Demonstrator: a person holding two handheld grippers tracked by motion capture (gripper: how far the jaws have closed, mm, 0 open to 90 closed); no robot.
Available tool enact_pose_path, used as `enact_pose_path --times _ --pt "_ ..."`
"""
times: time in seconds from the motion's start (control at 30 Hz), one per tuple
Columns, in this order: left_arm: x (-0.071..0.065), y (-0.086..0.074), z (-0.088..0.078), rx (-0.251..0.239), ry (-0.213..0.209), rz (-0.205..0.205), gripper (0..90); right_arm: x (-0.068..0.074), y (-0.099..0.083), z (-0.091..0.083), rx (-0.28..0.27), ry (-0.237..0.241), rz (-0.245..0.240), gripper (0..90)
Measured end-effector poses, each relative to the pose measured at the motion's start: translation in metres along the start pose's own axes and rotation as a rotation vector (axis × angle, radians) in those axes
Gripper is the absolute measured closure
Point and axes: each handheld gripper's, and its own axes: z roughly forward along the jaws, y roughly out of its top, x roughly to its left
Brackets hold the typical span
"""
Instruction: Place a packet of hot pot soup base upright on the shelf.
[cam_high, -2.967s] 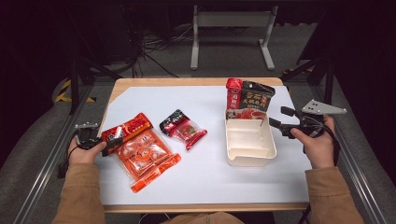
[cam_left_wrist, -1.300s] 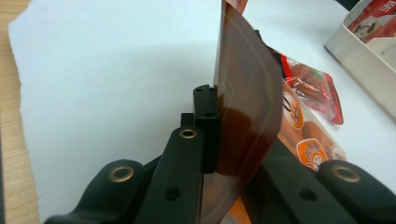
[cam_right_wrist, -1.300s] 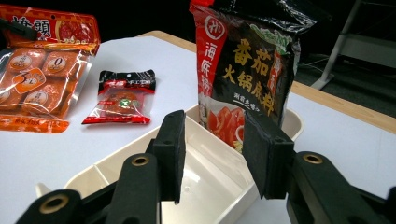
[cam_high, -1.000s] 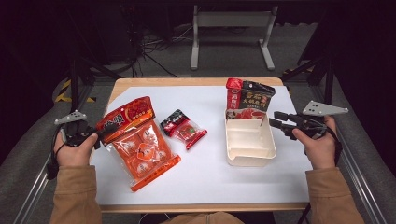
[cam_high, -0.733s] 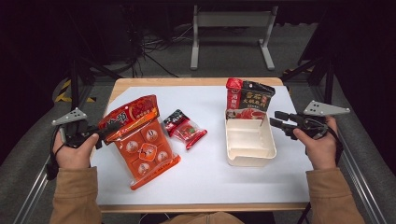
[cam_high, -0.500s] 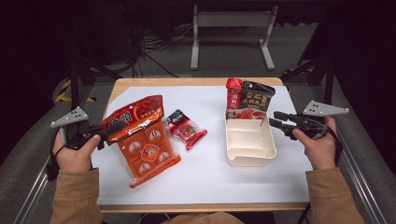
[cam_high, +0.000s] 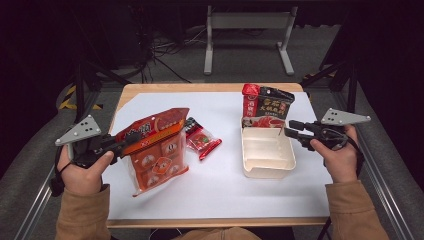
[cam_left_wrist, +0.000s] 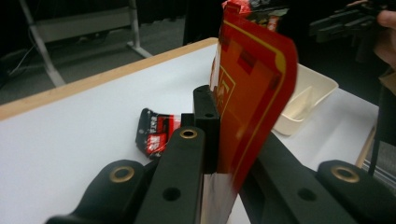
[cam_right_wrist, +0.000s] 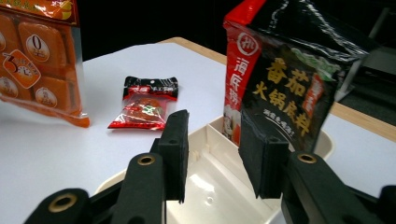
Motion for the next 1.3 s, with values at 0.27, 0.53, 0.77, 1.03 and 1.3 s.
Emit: enact_pose_path --times 0.27,0.53,0.77,1.03,1.3 --pt "-0.015 0.008 0.002 -0.046 -0.022 0.068 90.0 0.017 0.01 0.009 -0.005 0.065 -0.044 62.3" --pt "-0.022 0.015 0.012 -0.1 -0.058 0.089 90.0 0.034 0.019 0.022 -0.008 0.126 -0.073 57.7" --pt "-0.031 0.023 0.03 -0.116 -0.111 0.102 90.0 0.049 0.027 0.035 -0.024 0.176 -0.092 45.8" --pt "-0.041 0.031 0.045 -0.147 -0.163 0.129 90.0 0.062 0.033 0.051 -0.014 0.222 -0.125 37.3" --pt "-0.049 0.037 0.058 -0.17 -0.213 0.125 90.0 0.079 0.04 0.07 -0.007 0.269 -0.159 33.7"
